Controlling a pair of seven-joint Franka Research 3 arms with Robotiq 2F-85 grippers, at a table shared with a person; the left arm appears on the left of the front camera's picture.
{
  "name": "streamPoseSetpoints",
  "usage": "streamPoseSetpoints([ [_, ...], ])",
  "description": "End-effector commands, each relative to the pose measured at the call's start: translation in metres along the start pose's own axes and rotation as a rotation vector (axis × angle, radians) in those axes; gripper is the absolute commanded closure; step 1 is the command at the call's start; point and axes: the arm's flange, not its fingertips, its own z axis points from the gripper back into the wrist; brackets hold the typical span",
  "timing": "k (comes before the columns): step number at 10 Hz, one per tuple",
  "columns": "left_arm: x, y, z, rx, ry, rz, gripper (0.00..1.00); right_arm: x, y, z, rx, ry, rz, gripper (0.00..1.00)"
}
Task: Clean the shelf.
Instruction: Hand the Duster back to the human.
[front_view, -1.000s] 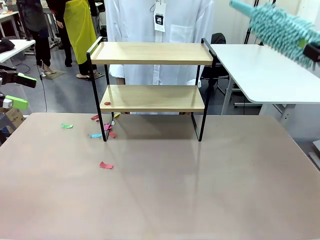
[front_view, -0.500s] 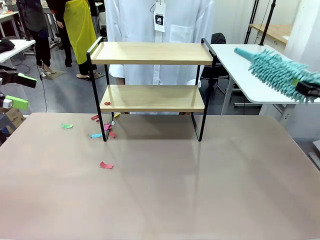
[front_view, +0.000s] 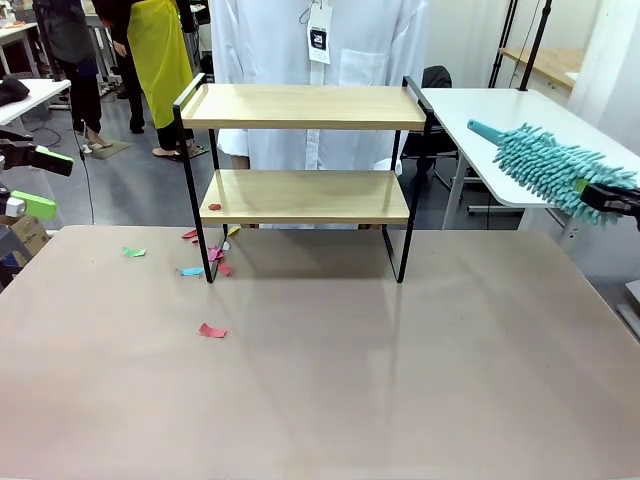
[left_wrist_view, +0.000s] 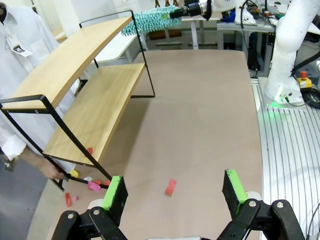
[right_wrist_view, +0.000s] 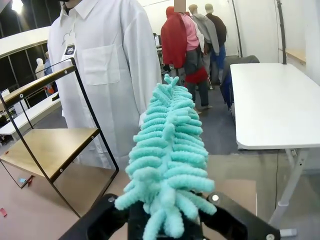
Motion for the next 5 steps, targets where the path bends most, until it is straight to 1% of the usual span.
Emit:
streamPoseSetpoints([
  [1,0.0003,0.0022,-0.0010,0.000,-0.027,-0.017,0.00,0.0061,0.0019,0.0022,0.006,-0.004,0.001,0.84],
  [5,0.0003,0.0022,-0.0010,0.000,-0.027,-0.017,0.00,0.0061,0.0019,0.0022,0.006,-0.004,0.001,0.84],
])
